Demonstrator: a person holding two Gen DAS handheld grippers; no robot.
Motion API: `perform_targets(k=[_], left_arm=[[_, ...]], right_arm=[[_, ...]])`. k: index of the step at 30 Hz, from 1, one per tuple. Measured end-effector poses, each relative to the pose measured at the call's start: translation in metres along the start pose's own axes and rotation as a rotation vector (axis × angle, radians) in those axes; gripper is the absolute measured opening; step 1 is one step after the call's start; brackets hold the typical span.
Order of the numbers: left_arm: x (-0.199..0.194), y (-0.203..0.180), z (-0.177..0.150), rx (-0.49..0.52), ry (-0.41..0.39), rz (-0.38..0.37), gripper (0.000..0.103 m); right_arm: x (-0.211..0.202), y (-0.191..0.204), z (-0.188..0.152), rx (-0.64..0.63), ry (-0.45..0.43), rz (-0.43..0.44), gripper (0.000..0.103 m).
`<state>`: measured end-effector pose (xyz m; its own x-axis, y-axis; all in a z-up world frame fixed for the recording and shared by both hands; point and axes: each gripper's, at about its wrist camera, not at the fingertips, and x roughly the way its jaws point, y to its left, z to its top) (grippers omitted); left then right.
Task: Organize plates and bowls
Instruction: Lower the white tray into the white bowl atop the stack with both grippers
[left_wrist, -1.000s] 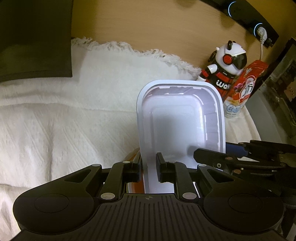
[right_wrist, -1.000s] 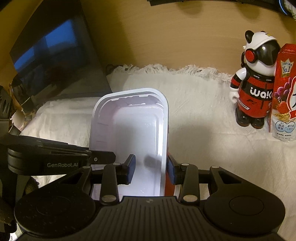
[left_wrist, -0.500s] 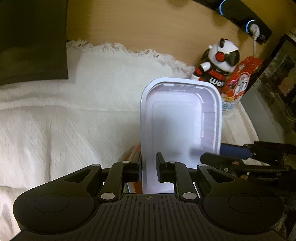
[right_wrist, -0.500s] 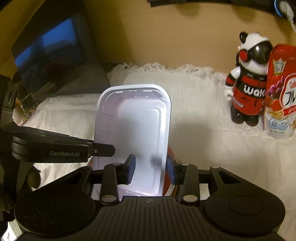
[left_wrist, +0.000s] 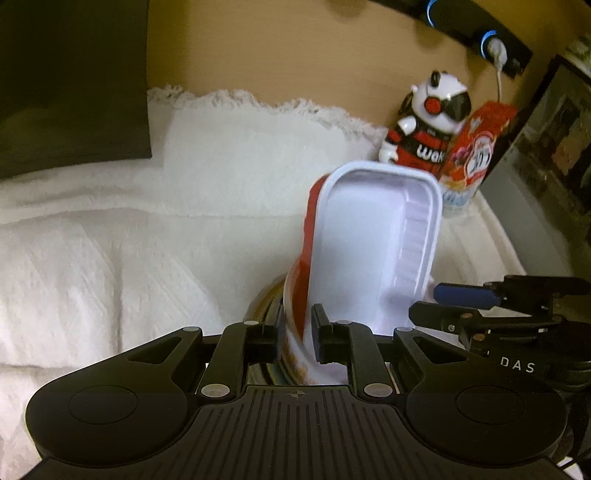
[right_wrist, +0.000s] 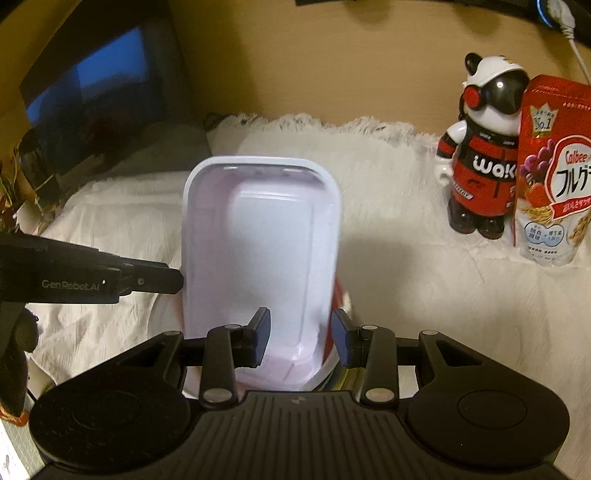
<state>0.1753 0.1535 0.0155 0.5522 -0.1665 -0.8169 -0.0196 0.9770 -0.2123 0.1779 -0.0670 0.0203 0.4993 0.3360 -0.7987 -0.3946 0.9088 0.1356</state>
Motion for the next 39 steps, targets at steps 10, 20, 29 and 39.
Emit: perform_targets(k=[10,20,29,39], left_arm=[[0.002,-0.001,-0.017,0.050,0.014,0.022,0.020],[-0.008,0.001,-0.018,0.038,0.019,-0.025,0.019],[-0.029,0.006,-0.002,-0.011,-0.048,-0.034,0.019],[-0.012,0.009,-0.013,-0.001,0.018,0.002,0.019]], right_arm=[[0.005,0.014,-0.017,-0.037,0.027,0.017,0.034],[0.002,0.015,-0.018,-0.049,0.029,0.001,0.035],[-0.027,-0.004,-0.002,0.028,-0.074,0.001,0.036],[-0.011,-0.024,-0.009,0.083,-0.021,-0.040,0.036]])
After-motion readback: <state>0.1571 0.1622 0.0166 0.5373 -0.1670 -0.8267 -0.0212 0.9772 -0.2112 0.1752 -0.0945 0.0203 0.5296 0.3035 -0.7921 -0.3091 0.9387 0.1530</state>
